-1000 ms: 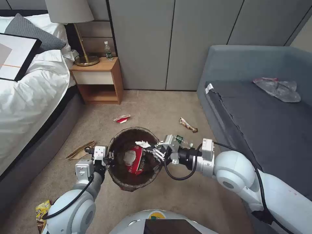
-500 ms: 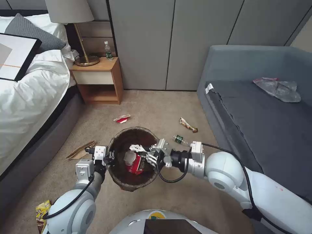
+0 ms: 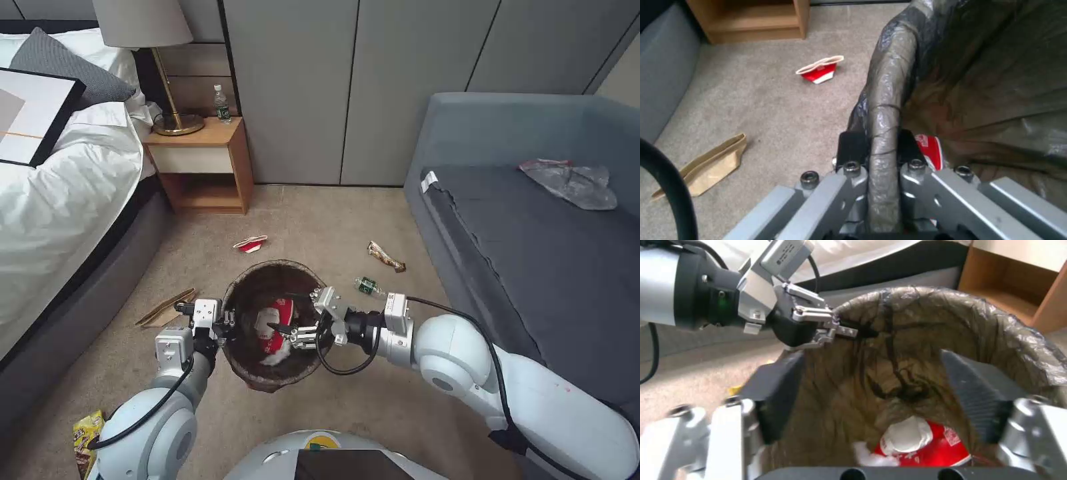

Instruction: Pick up the trash bin, then pick up the garbage from the floor and place it into the trash bin.

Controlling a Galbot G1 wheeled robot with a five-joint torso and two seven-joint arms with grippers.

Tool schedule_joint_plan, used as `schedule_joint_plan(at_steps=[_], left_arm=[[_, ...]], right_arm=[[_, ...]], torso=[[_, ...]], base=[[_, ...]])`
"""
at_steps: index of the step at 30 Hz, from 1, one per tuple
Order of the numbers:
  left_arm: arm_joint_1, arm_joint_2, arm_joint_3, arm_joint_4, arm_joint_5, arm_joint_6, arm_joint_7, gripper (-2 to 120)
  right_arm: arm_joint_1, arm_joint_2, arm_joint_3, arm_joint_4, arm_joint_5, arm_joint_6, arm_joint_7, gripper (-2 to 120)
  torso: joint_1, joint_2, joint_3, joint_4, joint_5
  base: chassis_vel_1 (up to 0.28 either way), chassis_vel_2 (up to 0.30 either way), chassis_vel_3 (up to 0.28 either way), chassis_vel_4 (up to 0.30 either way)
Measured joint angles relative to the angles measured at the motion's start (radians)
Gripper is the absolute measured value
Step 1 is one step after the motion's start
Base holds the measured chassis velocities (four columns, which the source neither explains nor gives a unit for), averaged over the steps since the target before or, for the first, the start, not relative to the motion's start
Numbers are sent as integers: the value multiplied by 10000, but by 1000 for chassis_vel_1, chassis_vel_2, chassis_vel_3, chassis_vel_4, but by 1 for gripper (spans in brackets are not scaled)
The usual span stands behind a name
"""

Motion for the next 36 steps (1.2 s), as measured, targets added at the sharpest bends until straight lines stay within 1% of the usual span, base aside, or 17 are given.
schedule_joint_plan(at_steps=[2,3,4,7,12,15,17,18,19,21,23,26,27,30,31,34,36], left_arm=[[1,-7,8,0,6,0,6,2],[1,-7,8,0,6,0,6,2],[3,-13,13,0,10,0,10,2],[11,-23,17,0,26,-2,20,2],[18,-37,20,0,46,-5,27,2],[27,-60,20,0,66,-9,34,2],[31,-71,20,0,71,-12,36,2],[32,-75,18,0,73,-13,38,2],[32,-75,18,0,73,-13,38,2],[34,-84,17,0,75,-17,40,2],[34,-85,17,0,75,-18,43,2],[31,-87,30,0,83,-26,49,2],[31,-87,30,0,83,-26,49,2],[44,-58,-6,0,79,-30,55,2],[44,-58,-6,0,79,-30,55,2],[42,-38,-48,0,58,-34,55,2],[42,-34,-61,0,43,-35,56,2]], right_arm=[[-2,8,0,-4,-15,0,14,86],[-2,8,0,-4,-15,0,14,86],[-9,19,0,-6,-23,0,23,92],[-18,64,-3,-8,-45,3,55,100],[2,120,38,11,-17,35,129,100],[-53,137,291,104,116,228,205,100],[-220,110,657,210,222,469,226,100],[-394,86,998,301,349,615,250,100],[-394,86,998,301,349,615,250,100],[-697,26,1615,447,521,901,362,100],[-806,3,1798,497,591,1043,533,100],[-1114,50,2258,549,759,1503,1377,100],[-1114,50,2258,549,759,1503,1377,100],[-1459,236,2719,417,725,1794,1976,100],[-1459,236,2719,417,725,1794,1976,100],[-1968,572,3407,266,419,1912,2216,100],[-2159,644,3614,237,320,1963,2285,100]], torso=[[0,0,0,0,0],[0,0,0,0,0],[0,0,0,0,0],[0,0,0,0,0],[0,0,0,0,1],[0,0,0,1,1],[0,0,0,1,1],[0,0,0,0,1],[0,0,0,0,1],[0,0,0,-1,1],[0,0,0,-3,1],[0,0,0,0,0],[0,0,0,0,0],[0,0,0,1,1],[0,0,0,1,1],[0,0,0,1,1],[0,0,0,0,1]], base=[[0,0,0,0],[0,0,0,0],[0,0,0,0],[0,0,0,0],[0,0,0,0],[0,0,0,0],[0,0,0,0],[0,0,0,0],[0,0,0,0],[0,0,0,0],[0,0,0,0],[0,0,0,0],[0,0,0,0],[0,0,0,0],[0,0,0,0],[0,0,0,0],[0,0,0,0]])
